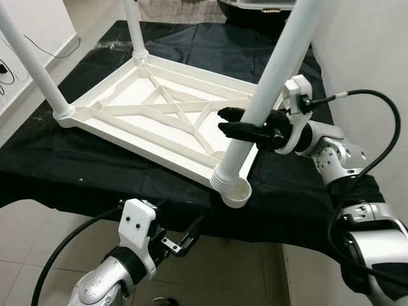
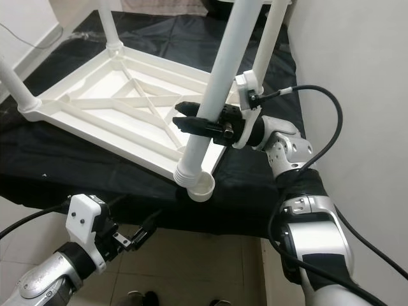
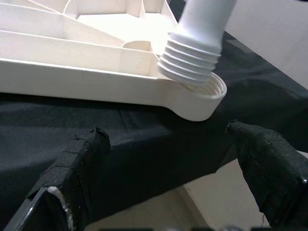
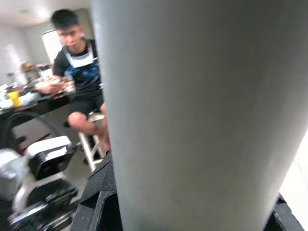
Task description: Building children table
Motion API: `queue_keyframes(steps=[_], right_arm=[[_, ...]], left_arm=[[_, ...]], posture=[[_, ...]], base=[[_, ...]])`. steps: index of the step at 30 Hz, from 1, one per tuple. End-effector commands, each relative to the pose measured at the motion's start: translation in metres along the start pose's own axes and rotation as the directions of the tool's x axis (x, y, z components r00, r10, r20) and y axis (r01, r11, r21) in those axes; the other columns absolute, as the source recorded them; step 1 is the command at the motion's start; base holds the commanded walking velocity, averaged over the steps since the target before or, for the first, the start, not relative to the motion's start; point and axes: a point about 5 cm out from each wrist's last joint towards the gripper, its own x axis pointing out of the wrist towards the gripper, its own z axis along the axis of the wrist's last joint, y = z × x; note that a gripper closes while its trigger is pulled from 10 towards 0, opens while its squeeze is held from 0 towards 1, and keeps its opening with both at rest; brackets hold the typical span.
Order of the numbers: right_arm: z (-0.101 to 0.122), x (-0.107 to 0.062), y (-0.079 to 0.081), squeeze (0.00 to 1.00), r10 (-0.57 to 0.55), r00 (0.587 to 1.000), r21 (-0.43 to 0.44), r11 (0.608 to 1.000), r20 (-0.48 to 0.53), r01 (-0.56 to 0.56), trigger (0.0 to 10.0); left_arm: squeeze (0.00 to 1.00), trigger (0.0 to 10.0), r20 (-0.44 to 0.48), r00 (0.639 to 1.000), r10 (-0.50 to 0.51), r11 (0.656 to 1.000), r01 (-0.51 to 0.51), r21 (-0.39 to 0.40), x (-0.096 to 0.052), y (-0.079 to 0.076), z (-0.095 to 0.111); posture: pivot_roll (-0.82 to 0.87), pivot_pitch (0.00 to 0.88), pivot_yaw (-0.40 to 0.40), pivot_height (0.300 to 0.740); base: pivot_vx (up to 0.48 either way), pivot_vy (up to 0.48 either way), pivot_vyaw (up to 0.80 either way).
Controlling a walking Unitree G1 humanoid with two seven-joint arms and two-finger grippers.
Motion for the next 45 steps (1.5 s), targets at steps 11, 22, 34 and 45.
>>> queue_keyframes(steps=[11, 22, 34, 45], right_arm=[[-0.020, -0.008, 0.006, 0.00, 0.069, 0.976, -0.017, 0.997, -0.205, -0.074, 10.0], [-0.031, 0.001, 0.003, 0.00, -0.061, 0.947, -0.141, 0.990, -0.316, 0.017, 10.0], [-0.051, 0.003, 0.007, 0.00, -0.133, 0.923, -0.122, 0.988, -0.361, 0.095, 10.0], [-0.061, 0.005, -0.014, 0.00, -0.392, 0.849, -0.154, 0.920, -0.354, 0.360, 10.0]], left_arm=[[0.00, 10.0, -0.033, 0.999, -0.007, 1.000, 0.007, 0.000, 0.001, -0.001, -0.003], [0.00, 10.0, -0.022, 1.000, -0.012, 1.000, 0.012, 0.012, 0.009, 0.001, -0.003], [0.00, 10.0, -0.011, 1.000, -0.012, 1.000, 0.012, 0.019, 0.013, 0.002, -0.002], [0.00, 10.0, -0.006, 1.000, -0.002, 1.000, 0.002, 0.024, 0.013, 0.003, -0.002]], posture=[[0.13, 0.230, -0.017, 0.740], [0.12, 0.199, -0.022, 0.740], [0.11, 0.197, -0.020, 0.740], [0.11, 0.206, -0.024, 0.740]], base=[[0.000, 0.000, 0.00], [0.000, 0.000, 0.00], [0.000, 0.000, 0.00], [0.000, 0.000, 0.00]])
